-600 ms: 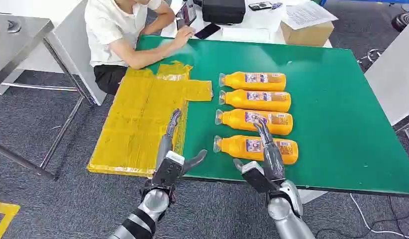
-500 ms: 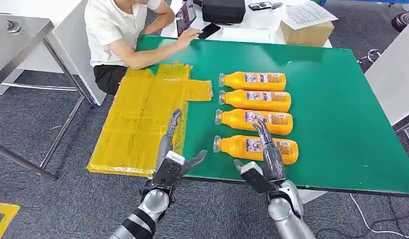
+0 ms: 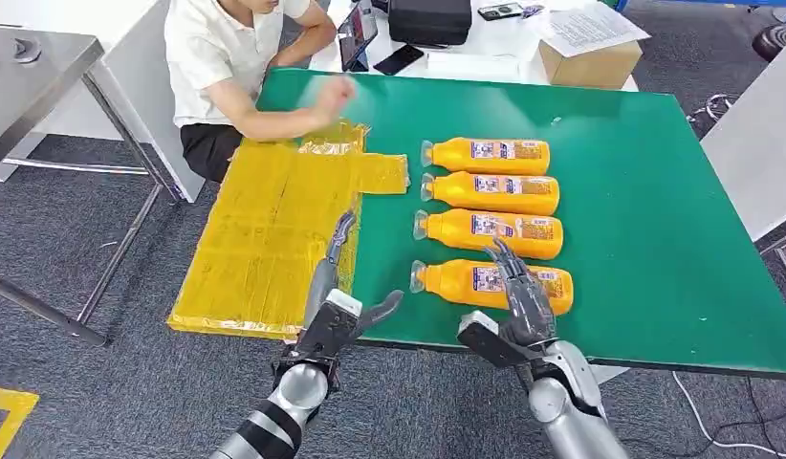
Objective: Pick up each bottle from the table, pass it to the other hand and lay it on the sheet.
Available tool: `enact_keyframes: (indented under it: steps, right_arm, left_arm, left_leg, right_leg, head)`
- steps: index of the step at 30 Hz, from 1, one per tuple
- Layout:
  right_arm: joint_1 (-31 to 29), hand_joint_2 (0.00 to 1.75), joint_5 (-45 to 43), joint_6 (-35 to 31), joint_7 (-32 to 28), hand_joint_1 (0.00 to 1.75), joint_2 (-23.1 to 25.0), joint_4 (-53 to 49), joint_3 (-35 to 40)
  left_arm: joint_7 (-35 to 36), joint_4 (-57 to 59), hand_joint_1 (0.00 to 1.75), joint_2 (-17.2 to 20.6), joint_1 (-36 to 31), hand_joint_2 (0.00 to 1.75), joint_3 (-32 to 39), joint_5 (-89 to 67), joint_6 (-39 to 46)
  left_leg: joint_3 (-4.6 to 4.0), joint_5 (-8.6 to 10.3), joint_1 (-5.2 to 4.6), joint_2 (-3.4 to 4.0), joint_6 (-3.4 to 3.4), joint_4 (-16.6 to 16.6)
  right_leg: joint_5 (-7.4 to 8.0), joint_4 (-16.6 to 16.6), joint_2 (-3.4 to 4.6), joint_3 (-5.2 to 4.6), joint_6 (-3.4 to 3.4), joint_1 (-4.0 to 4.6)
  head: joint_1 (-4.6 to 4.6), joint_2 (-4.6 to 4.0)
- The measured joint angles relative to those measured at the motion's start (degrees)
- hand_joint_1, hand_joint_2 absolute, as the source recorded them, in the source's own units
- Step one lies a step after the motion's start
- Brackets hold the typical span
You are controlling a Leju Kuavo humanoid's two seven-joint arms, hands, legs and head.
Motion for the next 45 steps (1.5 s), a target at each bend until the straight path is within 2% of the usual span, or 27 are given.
enact_keyframes:
  steps: [4, 16, 18, 21, 45]
  right_arm:
    - [-2.0, 1.75, 3.1, 3.2, 3.1, 0.00, -3.8, 1.8, 0.2]
    - [-2.6, 1.75, 3.4, 3.5, 3.4, 0.00, -4.8, 2.2, 0.2]
    - [-4.0, 1.75, 9.2, 2.2, 5.1, 0.00, -7.1, 3.3, 1.3]
    - [-7.1, 1.75, 11.0, 4.7, 5.5, 0.00, -10.8, 4.9, 4.3]
    - [-8.0, 1.75, 6.3, 10.6, 5.0, 0.00, -11.5, 8.1, 7.3]
  left_arm:
    - [0.7, 0.0, 0.00, -0.1, 0.0, 1.75, 0.0, 0.4, -1.0]
    - [0.8, 0.0, 0.00, -0.1, 0.0, 1.75, 0.0, 0.4, -1.1]
    - [1.0, 0.0, 0.00, -0.2, 0.0, 1.75, 0.0, 0.4, -1.6]
    - [1.6, 0.1, 0.00, -1.1, -0.9, 1.75, -0.2, 0.0, -2.2]
    - [2.5, 0.9, 0.00, -1.4, -1.8, 1.75, -0.8, -0.1, -3.3]
  left_leg:
    - [-0.01, 0.01, -0.06, -0.03, 0.02, 0.0]
    - [-0.01, 0.01, -0.05, -0.04, 0.02, 0.0]
    - [0.00, 0.01, -0.05, -0.01, 0.02, 0.0]
    - [0.00, 0.01, -0.04, -0.02, 0.02, 0.0]
    - [0.00, 0.01, -0.04, -0.02, 0.02, 0.0]
  right_leg:
    - [0.02, 0.0, -0.02, 0.00, 0.02, -0.06]
    - [0.02, 0.0, -0.03, 0.01, 0.03, -0.05]
    - [0.03, 0.0, -0.02, 0.00, 0.03, -0.05]
    - [0.02, 0.0, -0.02, 0.00, 0.03, -0.04]
    - [0.02, 0.0, -0.02, 0.00, 0.03, -0.03]
  head:
    - [0.00, 0.00]
    - [0.00, 0.00]
    - [-0.04, 0.00]
    - [-0.02, 0.00]
    - [-0.02, 0.00]
